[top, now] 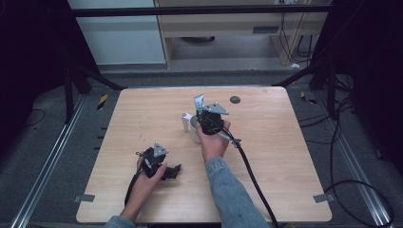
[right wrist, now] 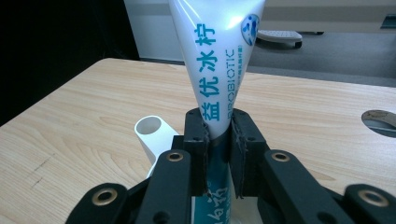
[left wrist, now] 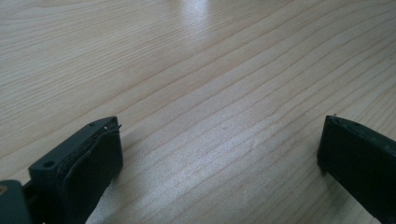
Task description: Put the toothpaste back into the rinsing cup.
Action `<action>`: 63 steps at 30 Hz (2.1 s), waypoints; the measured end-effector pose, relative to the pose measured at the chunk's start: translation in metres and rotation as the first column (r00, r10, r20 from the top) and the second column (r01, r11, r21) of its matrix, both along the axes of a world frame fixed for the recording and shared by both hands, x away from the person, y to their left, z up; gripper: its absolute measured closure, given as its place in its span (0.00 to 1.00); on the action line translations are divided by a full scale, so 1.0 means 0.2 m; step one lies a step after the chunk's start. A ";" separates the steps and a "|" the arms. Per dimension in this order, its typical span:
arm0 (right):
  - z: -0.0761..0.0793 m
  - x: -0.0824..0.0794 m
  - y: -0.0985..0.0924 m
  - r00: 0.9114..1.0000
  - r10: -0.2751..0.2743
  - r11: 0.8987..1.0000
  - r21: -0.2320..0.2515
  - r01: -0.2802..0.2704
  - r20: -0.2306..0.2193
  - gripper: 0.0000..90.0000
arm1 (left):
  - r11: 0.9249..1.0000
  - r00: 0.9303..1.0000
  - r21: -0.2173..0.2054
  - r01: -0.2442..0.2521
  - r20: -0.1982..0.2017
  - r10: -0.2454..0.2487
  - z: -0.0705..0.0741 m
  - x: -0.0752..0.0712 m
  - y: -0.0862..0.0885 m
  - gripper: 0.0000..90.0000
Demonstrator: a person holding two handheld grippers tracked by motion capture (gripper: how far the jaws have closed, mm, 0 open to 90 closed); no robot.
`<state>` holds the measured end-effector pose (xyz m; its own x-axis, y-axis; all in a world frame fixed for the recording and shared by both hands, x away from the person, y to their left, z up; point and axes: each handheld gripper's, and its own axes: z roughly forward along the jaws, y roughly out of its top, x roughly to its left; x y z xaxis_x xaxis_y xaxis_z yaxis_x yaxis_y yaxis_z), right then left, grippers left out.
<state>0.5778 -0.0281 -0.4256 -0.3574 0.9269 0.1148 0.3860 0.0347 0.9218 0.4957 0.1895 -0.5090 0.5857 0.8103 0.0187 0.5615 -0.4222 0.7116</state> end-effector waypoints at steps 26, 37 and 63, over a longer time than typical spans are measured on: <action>0.01 0.01 -0.05 0.999 0.029 0.999 0.029 -0.028 -0.040 0.85 | 1.000 1.000 -0.001 0.001 -0.001 -0.001 0.00 0.00 0.00 0.00; 0.00 0.03 -0.06 0.998 0.036 0.999 0.027 -0.035 -0.056 0.86 | 1.000 1.000 -0.001 0.001 0.000 -0.001 0.00 0.00 0.00 0.00; -0.01 0.03 -0.06 0.997 0.046 0.999 0.014 -0.045 -0.070 0.83 | 1.000 1.000 -0.001 0.001 0.000 -0.001 0.00 0.00 0.00 0.00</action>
<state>0.5839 -0.0403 -0.4270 -0.3897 0.9082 0.1524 0.4478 0.0423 0.8931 0.4958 0.1895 -0.5090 0.5865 0.8098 0.0179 0.5615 -0.4224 0.7116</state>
